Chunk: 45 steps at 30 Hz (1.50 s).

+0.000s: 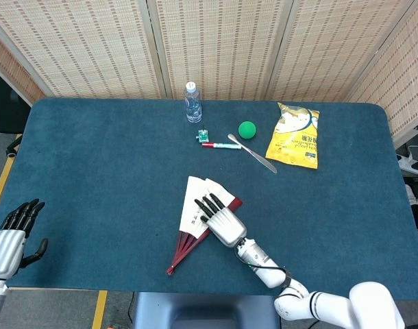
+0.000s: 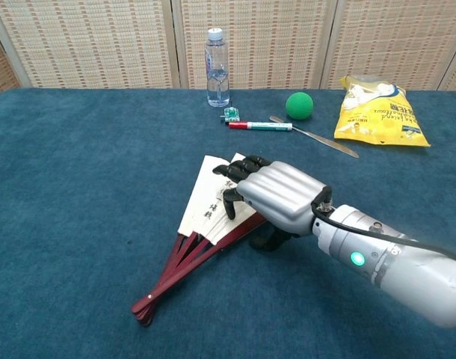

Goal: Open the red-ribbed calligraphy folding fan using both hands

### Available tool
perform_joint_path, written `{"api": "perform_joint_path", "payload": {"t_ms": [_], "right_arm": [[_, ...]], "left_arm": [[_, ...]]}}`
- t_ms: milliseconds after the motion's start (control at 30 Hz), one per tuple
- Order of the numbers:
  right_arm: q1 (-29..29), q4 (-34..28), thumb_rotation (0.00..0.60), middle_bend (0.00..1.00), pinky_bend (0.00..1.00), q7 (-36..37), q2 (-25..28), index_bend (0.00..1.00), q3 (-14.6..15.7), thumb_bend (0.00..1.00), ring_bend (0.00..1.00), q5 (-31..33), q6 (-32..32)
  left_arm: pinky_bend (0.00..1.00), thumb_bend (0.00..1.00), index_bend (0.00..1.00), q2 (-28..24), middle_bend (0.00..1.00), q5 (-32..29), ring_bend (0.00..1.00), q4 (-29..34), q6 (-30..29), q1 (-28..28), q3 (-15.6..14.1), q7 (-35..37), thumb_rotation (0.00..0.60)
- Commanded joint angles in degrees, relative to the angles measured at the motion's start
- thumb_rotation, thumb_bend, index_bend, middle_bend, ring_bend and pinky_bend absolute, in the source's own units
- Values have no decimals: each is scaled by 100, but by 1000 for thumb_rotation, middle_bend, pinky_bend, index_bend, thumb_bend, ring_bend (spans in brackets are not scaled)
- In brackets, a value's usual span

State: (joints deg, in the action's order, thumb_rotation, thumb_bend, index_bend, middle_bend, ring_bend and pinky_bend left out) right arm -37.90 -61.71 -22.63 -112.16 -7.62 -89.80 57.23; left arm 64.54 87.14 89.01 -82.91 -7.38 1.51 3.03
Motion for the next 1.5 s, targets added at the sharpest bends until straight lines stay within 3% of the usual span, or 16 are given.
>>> {"api": "perform_joint_path", "payload": {"t_ms": [33,300,467,800,967,1200,1500], "right_arm": [[-63,355,600,0,0,154,-252,459,-1,225,0,-41,203],[-190,983,600,36,0,415,-656,522,51,238,0,-86,377],[-212,1148,600,63,0,541,-738,568,87,327,0,-126,464],[-338,1354,600,158,0,892,-743,684,192,599,0,-528,1169],[-439,810,600,176,0,797,-413,735,86,664,0,-584,1305],[-510,-403,600,206,0,625,245,796,-291,669,0,-290,1195],[-542,-1497,600,231,0,799,668,821,-756,669,0,285,1017]], "left_arm": [[113,434,0,-10,0,-22,0,11,22,4,-10,-10,600],[113,434,0,-53,0,-98,0,82,79,-4,3,-54,600],[113,434,0,-69,0,-118,0,114,94,-2,2,-71,600],[114,434,0,-74,0,-99,0,98,95,-7,-2,-33,600],[114,434,0,-74,0,-64,0,61,91,-20,2,77,600],[115,435,0,-79,0,-99,0,-14,293,-110,0,383,600],[146,448,0,-19,3,-13,2,-351,597,-332,28,1438,600]]}}
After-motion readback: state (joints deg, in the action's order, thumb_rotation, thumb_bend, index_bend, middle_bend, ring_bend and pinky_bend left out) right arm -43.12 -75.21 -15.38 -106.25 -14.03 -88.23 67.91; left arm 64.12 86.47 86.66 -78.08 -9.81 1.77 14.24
